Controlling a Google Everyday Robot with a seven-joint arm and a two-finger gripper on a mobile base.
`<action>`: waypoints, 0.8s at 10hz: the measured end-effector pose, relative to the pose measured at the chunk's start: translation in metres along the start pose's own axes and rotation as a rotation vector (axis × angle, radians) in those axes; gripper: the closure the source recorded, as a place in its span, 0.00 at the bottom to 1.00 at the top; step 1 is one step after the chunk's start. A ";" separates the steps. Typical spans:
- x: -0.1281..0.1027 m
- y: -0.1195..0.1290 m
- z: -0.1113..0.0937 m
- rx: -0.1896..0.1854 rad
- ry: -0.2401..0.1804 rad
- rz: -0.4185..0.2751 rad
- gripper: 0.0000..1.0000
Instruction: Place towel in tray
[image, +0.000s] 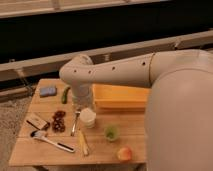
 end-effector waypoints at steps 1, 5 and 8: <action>0.000 0.000 0.000 0.000 0.000 0.000 0.35; 0.000 0.000 0.000 0.000 0.000 0.000 0.35; -0.007 0.002 -0.007 -0.005 -0.021 -0.014 0.35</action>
